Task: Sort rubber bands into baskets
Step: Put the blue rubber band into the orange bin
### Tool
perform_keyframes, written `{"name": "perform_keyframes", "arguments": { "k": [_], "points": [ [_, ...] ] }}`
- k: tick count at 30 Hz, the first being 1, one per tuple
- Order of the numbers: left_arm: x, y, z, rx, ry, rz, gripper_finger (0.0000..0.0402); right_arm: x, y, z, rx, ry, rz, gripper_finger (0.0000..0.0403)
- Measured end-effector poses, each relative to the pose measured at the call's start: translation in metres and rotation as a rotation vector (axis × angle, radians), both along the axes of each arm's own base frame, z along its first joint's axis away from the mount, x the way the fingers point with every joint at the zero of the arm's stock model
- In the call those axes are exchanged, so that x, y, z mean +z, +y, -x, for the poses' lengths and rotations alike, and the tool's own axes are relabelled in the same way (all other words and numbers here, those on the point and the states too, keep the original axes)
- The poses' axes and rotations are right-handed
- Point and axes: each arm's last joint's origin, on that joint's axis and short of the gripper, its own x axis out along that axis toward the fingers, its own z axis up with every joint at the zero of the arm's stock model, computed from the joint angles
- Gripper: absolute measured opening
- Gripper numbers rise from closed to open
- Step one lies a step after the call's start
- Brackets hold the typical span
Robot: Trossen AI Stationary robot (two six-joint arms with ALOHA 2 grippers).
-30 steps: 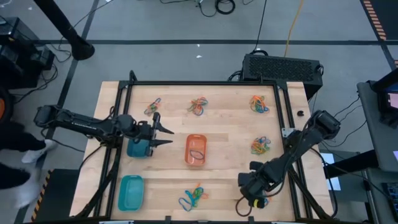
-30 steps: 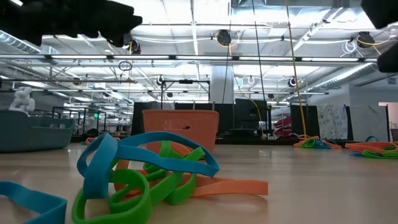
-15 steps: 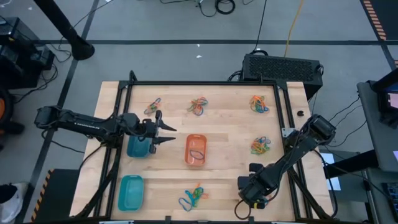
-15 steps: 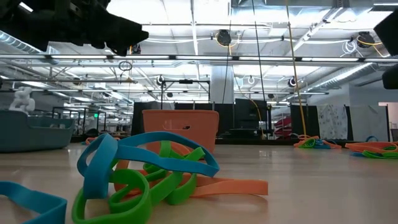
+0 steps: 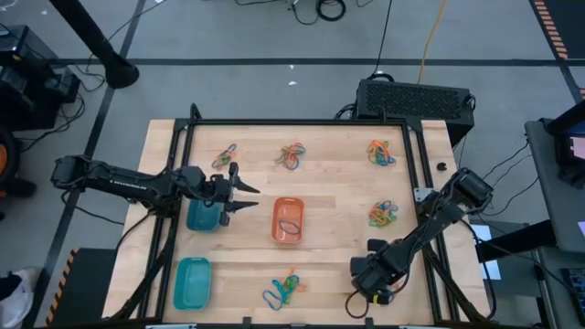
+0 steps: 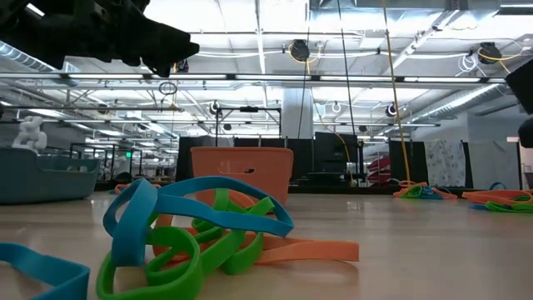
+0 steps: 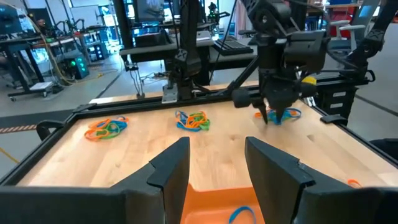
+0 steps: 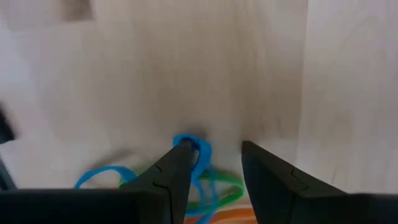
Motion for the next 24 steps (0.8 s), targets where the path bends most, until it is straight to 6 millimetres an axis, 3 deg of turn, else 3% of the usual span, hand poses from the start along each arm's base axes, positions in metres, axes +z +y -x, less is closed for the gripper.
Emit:
{"name": "perform_keyframes", "arguments": {
  "k": [7,16,24],
  "points": [
    [0.000,0.000,0.000,0.000,0.000,0.000,0.0164,-0.001,-0.001,0.002,0.004,-0.003,-0.013,0.0115],
    [0.000,0.000,0.000,0.000,0.000,0.000,0.0164,0.012,-0.004,0.003,0.016,-0.034,-0.070,0.0012],
    [0.000,0.000,0.000,0.000,0.000,0.000,0.0164,0.029,-0.011,0.001,-0.012,-0.079,-0.105,0.0003]
  ]
}}
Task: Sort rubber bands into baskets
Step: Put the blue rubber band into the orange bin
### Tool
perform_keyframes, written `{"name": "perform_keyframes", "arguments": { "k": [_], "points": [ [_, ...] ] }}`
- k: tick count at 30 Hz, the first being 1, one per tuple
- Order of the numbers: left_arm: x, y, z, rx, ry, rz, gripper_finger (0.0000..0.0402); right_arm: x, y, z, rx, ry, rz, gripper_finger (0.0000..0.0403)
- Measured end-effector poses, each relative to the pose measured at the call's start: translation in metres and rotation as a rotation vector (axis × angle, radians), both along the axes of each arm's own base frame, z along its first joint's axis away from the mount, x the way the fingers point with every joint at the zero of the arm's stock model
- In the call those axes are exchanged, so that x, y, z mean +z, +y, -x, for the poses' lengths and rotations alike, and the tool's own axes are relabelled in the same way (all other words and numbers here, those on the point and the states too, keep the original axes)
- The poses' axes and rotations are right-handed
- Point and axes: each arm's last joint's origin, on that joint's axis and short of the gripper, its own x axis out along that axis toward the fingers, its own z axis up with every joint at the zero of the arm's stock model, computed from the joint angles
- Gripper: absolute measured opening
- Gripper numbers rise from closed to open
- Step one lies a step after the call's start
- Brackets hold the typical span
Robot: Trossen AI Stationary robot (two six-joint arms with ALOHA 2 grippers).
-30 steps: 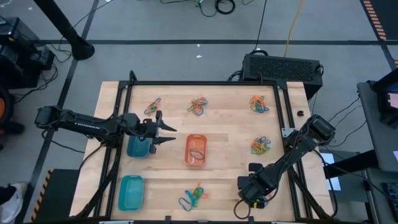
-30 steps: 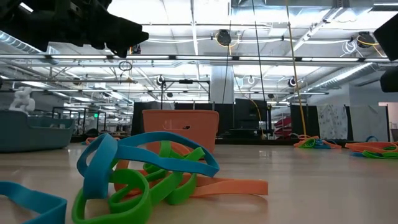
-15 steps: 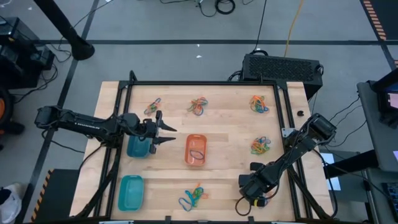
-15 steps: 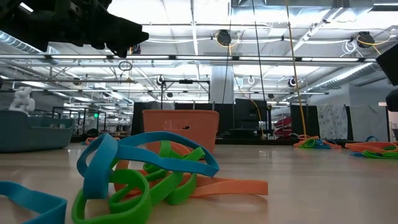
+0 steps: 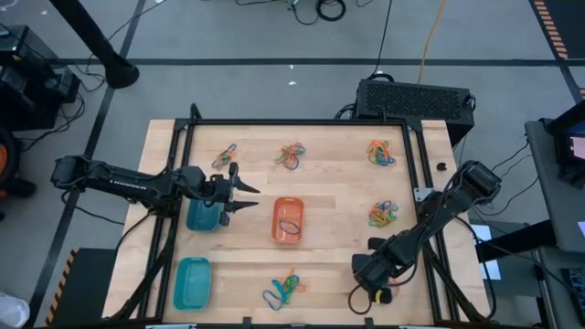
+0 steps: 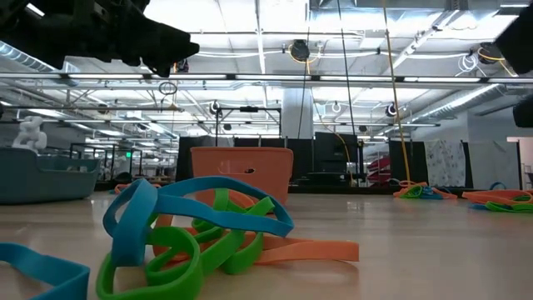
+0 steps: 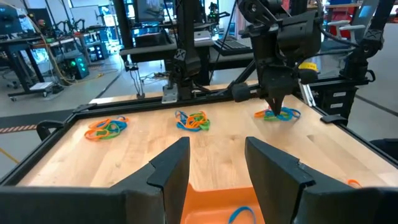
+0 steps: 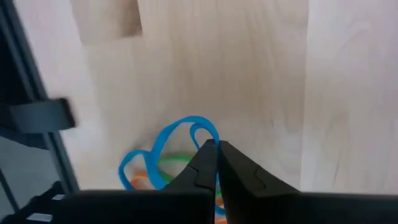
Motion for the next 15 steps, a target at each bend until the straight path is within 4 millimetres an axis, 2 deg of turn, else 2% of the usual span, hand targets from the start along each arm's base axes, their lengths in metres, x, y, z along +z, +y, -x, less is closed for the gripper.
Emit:
{"name": "perform_keyframes", "arguments": {
  "k": [10,15],
  "points": [
    [0.000,0.000,0.000,0.000,0.000,0.000,0.0164,0.026,-0.008,0.005,-0.109,-0.037,-0.063,0.0001],
    [0.000,0.000,0.000,0.000,0.000,0.000,0.0164,0.030,-0.008,0.008,-0.170,0.018,-0.116,0.0001]
  ]
}}
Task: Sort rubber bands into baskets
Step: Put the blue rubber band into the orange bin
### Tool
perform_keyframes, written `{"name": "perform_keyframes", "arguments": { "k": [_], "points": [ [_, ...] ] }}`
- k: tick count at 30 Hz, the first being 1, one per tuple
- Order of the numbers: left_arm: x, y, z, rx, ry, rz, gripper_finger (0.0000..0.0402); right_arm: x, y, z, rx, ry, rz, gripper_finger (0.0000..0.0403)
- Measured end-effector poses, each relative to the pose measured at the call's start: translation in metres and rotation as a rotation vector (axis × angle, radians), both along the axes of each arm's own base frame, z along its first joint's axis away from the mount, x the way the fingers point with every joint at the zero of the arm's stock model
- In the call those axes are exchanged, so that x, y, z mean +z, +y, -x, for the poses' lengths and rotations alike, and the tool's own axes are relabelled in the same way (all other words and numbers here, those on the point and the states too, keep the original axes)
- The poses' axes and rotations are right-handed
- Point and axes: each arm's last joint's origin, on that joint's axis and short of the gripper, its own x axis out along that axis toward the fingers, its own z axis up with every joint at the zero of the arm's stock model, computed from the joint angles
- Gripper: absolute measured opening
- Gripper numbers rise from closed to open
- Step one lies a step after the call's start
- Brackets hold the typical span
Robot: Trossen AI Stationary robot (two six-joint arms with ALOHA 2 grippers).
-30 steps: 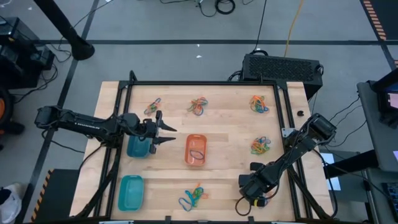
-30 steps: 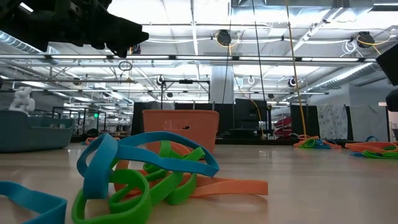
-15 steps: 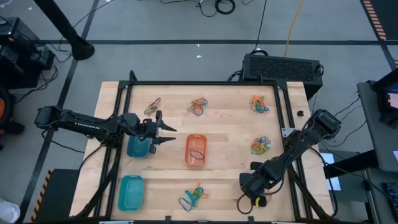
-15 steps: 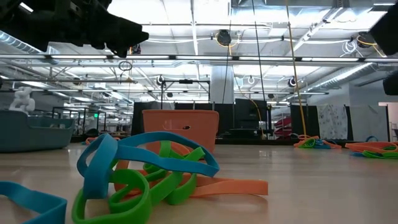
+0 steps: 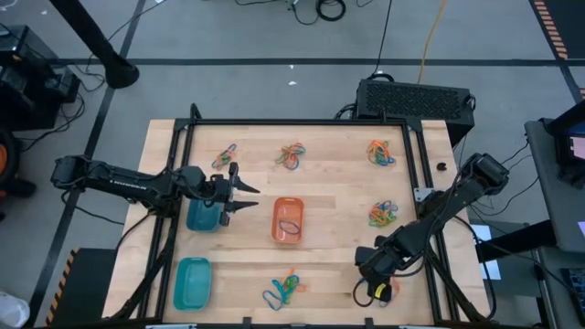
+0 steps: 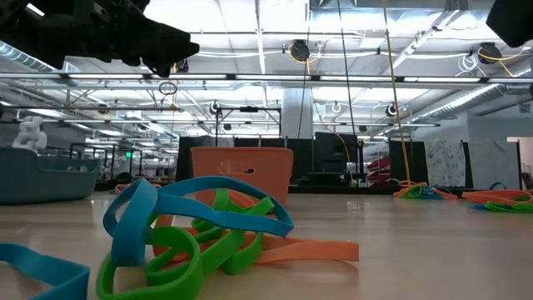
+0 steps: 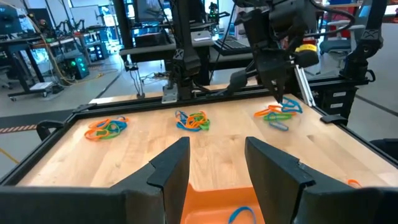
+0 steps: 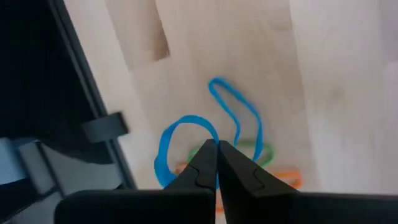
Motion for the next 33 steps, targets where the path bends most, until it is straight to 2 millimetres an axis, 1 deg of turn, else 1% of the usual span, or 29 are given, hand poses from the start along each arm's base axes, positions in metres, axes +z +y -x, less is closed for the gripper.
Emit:
{"name": "perform_keyframes", "arguments": {
  "k": [4,6,11,17,22,26,31,33],
  "points": [
    [0.000,0.000,0.000,0.000,0.000,0.000,0.0164,0.000,0.000,-0.001,-0.002,0.008,-0.018,0.0001],
    [0.000,0.000,0.000,0.000,0.000,0.000,0.0164,0.001,0.000,-0.003,0.011,-0.030,-0.014,0.0001],
    [0.000,0.000,0.000,-0.001,0.005,0.023,0.0164,0.004,-0.002,-0.016,0.055,-0.229,0.055,0.0001],
    [0.001,-0.003,0.000,-0.083,0.025,0.115,0.0164,0.012,-0.014,-0.041,0.082,-0.507,0.182,0.0001],
    [0.005,-0.003,-0.005,-0.070,0.106,0.192,0.0164,0.020,-0.034,-0.065,0.102,-0.695,0.315,0.0001],
    [-0.001,-0.003,-0.011,-0.061,0.172,0.216,0.0164,0.026,-0.058,-0.083,0.098,-0.778,0.385,0.0001],
    [-0.014,-0.003,-0.018,-0.051,0.245,0.219,0.0164,0.033,-0.091,-0.104,0.044,-0.881,0.456,0.0001],
    [-0.016,-0.003,-0.019,-0.048,0.257,0.225,0.0164,0.034,-0.104,-0.112,0.015,-0.919,0.481,0.0001]
  ]
}}
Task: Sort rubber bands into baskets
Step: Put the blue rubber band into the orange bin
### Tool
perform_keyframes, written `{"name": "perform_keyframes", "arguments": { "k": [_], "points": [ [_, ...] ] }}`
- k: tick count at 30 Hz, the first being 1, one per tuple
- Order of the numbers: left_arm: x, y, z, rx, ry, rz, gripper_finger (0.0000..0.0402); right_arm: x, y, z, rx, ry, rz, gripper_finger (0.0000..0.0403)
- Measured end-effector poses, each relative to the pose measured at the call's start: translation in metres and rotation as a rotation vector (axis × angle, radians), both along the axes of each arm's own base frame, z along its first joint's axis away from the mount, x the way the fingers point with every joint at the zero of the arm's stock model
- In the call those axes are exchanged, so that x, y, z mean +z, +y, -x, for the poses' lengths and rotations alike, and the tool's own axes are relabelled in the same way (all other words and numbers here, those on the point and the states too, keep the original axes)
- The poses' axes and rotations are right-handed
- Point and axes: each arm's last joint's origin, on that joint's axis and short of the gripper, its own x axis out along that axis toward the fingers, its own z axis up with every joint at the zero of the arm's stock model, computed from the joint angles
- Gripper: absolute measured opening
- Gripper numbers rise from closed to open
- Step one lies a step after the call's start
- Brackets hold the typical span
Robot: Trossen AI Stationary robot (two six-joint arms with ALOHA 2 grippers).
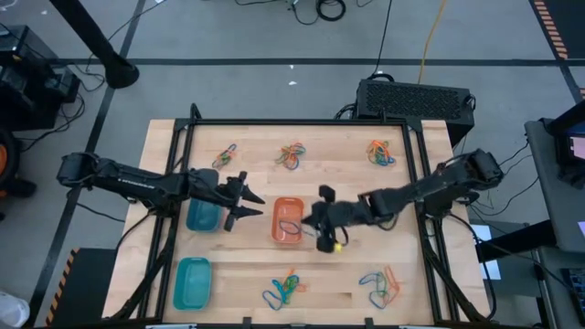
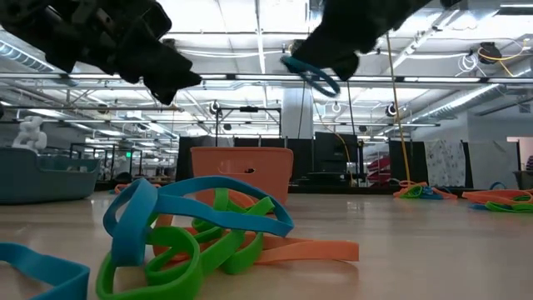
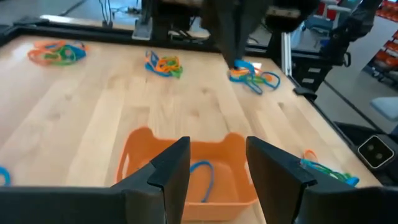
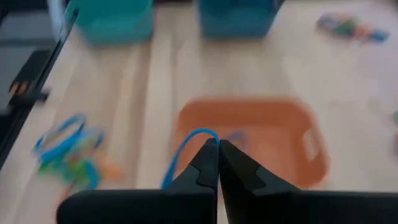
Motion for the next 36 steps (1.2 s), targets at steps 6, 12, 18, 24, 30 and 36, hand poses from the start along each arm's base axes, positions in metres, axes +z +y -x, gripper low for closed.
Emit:
{"name": "perform_keyframes", "arguments": {
  "k": [6,12,18,24,30,36],
  "points": [
    [-0.003,0.000,0.000,0.015,0.037,0.042,0.0164,-0.012,-0.024,-0.021,-0.046,-0.057,0.039,0.0000],
    [-0.009,0.001,0.002,0.054,0.095,0.029,0.0164,-0.037,-0.032,-0.038,-0.067,-0.059,0.046,0.0000],
    [-0.009,0.002,0.002,0.089,0.099,0.015,0.0164,-0.051,-0.031,-0.048,-0.064,-0.092,0.040,0.0000],
    [-0.010,0.002,0.002,0.097,0.101,0.013,0.0164,-0.065,-0.031,-0.053,-0.069,-0.083,0.044,0.0000],
    [-0.010,0.003,0.002,0.097,0.101,0.013,0.0164,-0.066,-0.031,-0.053,-0.071,-0.086,0.044,0.0017],
    [-0.010,0.003,0.002,0.097,0.101,0.012,0.0164,-0.066,-0.031,-0.053,-0.068,-0.084,0.048,0.0045]
  ]
}}
